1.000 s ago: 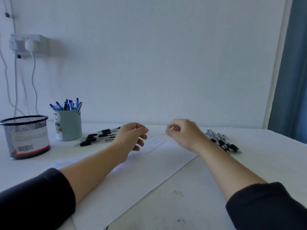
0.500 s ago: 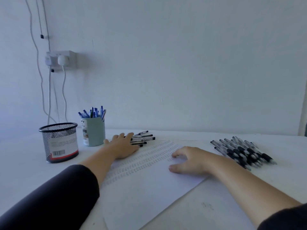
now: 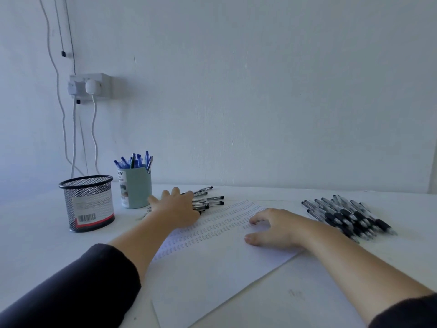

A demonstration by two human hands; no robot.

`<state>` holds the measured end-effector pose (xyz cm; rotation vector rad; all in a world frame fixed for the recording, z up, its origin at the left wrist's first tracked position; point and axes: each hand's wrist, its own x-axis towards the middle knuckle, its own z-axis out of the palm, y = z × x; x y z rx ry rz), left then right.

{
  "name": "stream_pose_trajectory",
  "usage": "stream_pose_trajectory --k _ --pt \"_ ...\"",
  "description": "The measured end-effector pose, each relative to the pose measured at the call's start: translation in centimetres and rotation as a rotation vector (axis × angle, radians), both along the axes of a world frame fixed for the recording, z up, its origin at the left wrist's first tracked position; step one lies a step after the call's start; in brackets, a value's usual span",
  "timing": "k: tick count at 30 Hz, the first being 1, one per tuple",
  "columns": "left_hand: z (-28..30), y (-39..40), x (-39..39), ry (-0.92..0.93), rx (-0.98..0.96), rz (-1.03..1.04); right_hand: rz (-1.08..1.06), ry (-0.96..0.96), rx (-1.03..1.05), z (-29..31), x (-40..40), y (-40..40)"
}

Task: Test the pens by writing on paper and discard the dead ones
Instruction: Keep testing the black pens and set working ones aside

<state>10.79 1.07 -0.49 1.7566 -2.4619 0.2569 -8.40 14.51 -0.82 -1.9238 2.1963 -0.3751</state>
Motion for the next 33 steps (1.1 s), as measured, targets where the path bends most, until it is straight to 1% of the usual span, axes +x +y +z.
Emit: stream_pose_trajectory --k 2,5,15,18,21,24,26,29,33 --pt "0.1 0.0 -0.4 0.066 -0.058 -0.083 -0.005 -0.003 -0.002 0.0 0.0 0.0" --pt "0.1 0.0 -0.6 0.074 -0.124 -0.139 -0.007 -0.007 -0.002 -0.1 -0.1 0.0" --pt "-0.5 -1.8 0.8 0.162 -0.274 -0.022 -0.013 -0.008 0.005 0.0 0.0 0.1" --pt "-0.4 -1.5 0.9 0.251 -0.301 -0.036 -0.018 -0.008 0.007 0.0 0.1 0.2" --pt "0.0 -0.9 0.4 0.365 -0.315 -0.141 -0.025 -0.008 0.008 0.1 0.1 0.2" --pt "0.0 0.0 -0.6 0.445 -0.332 -0.195 -0.031 -0.005 0.010 0.1 0.1 0.2" --pt "0.2 0.9 -1.2 0.426 -0.373 -0.208 -0.032 -0.005 0.008 0.1 0.1 0.2" --pt "0.2 2.0 -1.7 0.307 -0.405 -0.191 -0.034 -0.005 0.008 0.1 0.1 0.2" --pt "0.5 3.3 -2.3 0.279 -0.436 -0.196 -0.040 -0.006 0.018 0.2 0.2 0.3"
